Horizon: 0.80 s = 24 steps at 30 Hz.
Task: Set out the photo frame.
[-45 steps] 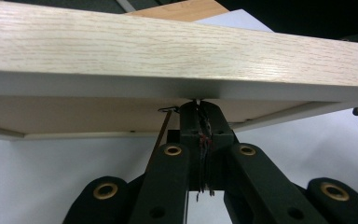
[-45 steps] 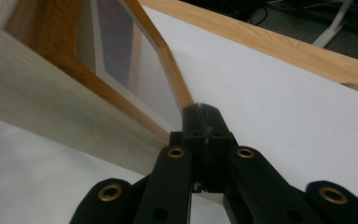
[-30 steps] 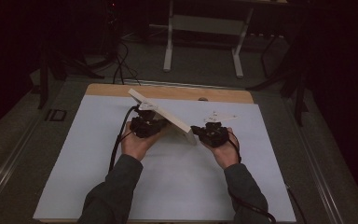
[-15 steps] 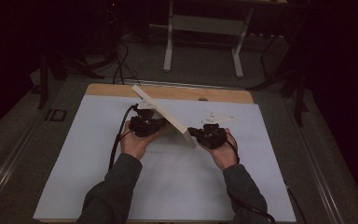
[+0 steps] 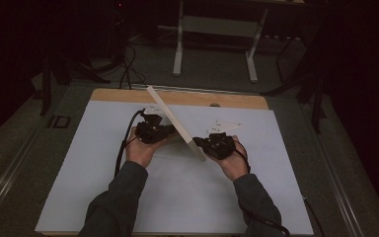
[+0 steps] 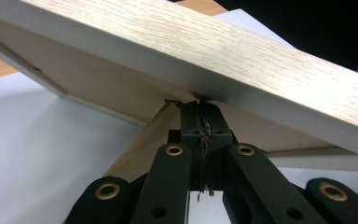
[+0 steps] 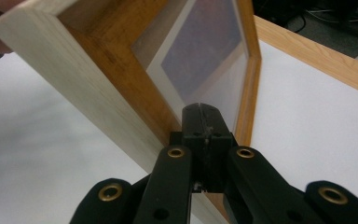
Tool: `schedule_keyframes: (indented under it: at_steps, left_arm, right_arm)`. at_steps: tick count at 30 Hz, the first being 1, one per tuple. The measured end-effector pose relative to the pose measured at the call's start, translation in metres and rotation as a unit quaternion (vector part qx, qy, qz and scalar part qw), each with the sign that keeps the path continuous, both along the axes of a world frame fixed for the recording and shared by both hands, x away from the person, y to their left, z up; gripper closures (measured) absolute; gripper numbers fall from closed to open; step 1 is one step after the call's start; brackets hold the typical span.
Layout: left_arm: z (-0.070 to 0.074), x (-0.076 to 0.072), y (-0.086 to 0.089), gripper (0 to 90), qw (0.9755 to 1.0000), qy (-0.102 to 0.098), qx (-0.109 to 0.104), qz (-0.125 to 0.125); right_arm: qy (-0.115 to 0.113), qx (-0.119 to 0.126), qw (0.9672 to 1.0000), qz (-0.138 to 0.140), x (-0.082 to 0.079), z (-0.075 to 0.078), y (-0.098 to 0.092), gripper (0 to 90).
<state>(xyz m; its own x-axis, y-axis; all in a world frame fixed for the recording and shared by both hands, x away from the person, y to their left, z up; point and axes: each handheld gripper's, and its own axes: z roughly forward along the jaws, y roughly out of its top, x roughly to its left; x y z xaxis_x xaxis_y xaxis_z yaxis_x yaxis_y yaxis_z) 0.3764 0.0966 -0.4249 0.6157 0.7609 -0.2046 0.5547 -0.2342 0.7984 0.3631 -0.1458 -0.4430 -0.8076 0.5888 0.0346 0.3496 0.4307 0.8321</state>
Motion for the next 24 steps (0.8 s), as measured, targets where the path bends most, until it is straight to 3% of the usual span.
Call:
schedule_keyframes:
  at_steps: [24]
  left_arm:
    - [-0.002, 0.006, 0.002, 90.0, 1.0, 0.002, 0.007, -0.005]
  right_arm:
    - [-0.007, -0.005, 0.9995, 0.031, -0.008, 0.001, 0.013, 90.0]
